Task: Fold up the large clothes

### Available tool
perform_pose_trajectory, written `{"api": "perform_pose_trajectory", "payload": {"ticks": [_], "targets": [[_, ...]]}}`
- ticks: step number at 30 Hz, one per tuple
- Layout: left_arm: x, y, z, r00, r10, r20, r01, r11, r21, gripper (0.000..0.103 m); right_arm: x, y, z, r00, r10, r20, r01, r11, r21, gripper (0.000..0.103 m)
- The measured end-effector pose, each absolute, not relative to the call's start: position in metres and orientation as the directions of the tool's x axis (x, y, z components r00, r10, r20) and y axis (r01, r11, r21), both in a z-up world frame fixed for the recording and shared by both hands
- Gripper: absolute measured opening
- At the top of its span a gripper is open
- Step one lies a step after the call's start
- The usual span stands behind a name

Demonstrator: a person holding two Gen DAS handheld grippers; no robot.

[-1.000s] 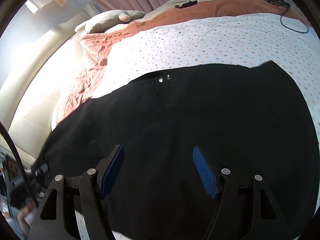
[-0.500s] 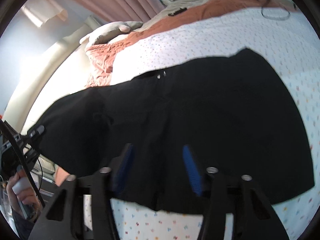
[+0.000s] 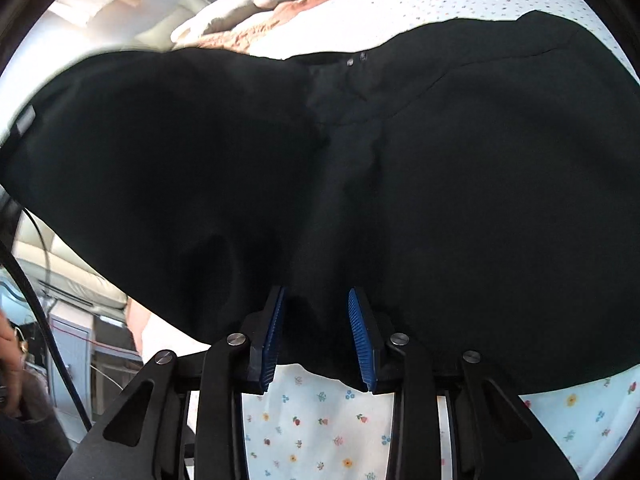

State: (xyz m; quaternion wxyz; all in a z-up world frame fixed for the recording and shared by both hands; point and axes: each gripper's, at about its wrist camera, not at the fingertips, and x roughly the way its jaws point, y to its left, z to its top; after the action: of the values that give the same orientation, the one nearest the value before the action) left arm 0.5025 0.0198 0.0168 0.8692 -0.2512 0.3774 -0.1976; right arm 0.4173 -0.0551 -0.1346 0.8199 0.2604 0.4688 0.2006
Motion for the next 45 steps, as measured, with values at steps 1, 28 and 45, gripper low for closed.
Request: {"api": "perform_pose_trajectory", "payload": {"ticks": [1, 28, 45], "targets": [[0.503, 0.012, 0.016, 0.63, -0.536, -0.563, 0.162, 0.799, -0.579, 0.01, 0.42, -0.054, -0.138, 0.467, 0.574, -0.672, -0.079, 0.784, 0.615, 0.029], [0.524, -0.194, -0.063, 0.349, -0.597, -0.722, 0.329, 0.8, -0.502, 0.01, 0.406, -0.337, -0.126, 0.724, 0.487, -0.489, 0.298, 0.419, 0.858, 0.067], [0.502, -0.194, -0.077, 0.259, -0.677, -0.688, 0.338, 0.731, -0.592, 0.083, 0.408, -0.312, -0.124, 0.718, 0.509, -0.475, 0.223, 0.478, 0.85, 0.076]]}}
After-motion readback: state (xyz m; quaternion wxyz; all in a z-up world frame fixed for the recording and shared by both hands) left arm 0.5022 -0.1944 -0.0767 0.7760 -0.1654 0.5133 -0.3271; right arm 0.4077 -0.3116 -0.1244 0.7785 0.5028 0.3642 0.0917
